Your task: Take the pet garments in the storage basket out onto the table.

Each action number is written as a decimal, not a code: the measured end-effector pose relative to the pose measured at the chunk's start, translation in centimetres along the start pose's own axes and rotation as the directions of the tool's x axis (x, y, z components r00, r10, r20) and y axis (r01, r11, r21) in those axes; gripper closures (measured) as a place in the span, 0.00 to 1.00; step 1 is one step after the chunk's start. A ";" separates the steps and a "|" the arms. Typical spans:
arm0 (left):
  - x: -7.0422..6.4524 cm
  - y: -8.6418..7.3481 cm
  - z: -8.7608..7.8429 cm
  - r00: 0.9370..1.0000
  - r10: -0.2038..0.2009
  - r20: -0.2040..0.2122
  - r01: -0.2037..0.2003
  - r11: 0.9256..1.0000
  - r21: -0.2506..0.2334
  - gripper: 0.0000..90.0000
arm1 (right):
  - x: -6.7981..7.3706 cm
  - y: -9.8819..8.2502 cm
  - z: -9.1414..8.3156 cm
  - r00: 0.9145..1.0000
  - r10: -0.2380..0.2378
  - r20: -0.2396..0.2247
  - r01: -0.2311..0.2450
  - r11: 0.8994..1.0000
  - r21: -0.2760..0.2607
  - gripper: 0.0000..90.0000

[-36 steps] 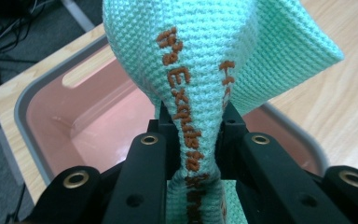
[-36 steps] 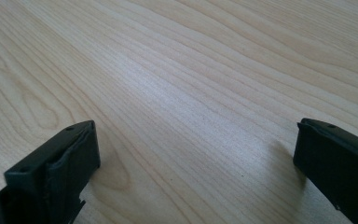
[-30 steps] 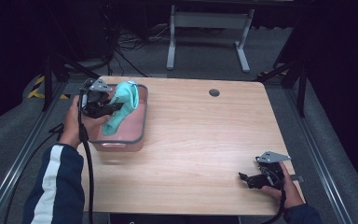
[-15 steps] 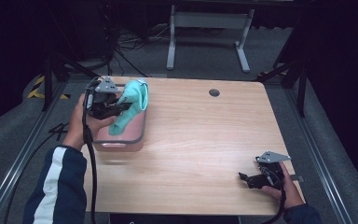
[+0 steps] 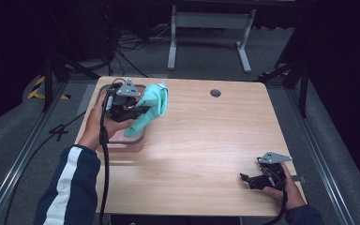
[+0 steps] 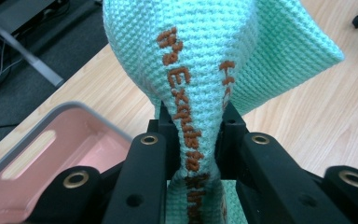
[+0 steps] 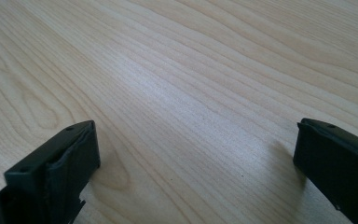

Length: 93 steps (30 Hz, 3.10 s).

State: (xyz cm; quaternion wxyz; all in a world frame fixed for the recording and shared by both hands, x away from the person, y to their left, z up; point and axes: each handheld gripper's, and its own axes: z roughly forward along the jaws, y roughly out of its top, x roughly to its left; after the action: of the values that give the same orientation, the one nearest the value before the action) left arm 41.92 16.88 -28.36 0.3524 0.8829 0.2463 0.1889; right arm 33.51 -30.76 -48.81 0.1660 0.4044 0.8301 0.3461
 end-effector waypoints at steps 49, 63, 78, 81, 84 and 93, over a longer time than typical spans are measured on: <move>-6.7 2.7 12.7 0.973 0.103 0.207 -0.141 0.973 0.180 0.86 | 0.0 0.0 0.0 1.000 0.001 0.001 -0.001 1.000 0.000 0.01; -7.6 0.8 16.3 0.970 0.089 0.228 -0.148 0.956 0.255 0.85 | 0.0 0.0 0.0 1.000 0.001 0.001 -0.001 1.000 0.000 0.01; -9.4 -0.3 18.7 0.959 0.107 0.261 -0.186 0.935 0.302 0.84 | 0.0 0.0 0.0 1.000 0.001 0.001 -0.001 1.000 0.000 0.01; -9.7 -0.5 19.1 0.960 0.108 0.257 -0.188 0.931 0.312 0.84 | 0.0 0.0 0.0 1.000 0.001 0.001 -0.001 1.000 0.000 0.01; -9.9 -0.8 19.5 0.957 0.107 0.271 -0.196 0.924 0.328 0.83 | 0.0 0.0 0.0 1.000 0.001 0.001 -0.001 1.000 0.000 0.01; -10.3 -0.8 19.5 0.954 0.105 0.279 -0.193 0.931 0.310 0.73 | 0.0 0.0 0.0 1.000 0.001 0.001 -0.001 1.000 0.001 0.01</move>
State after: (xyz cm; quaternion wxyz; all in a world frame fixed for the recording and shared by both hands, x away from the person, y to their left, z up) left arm 43.29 1.22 -43.81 0.2115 0.9629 0.1584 0.0544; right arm 33.49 -30.76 -48.81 0.1659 0.4050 0.8300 0.3459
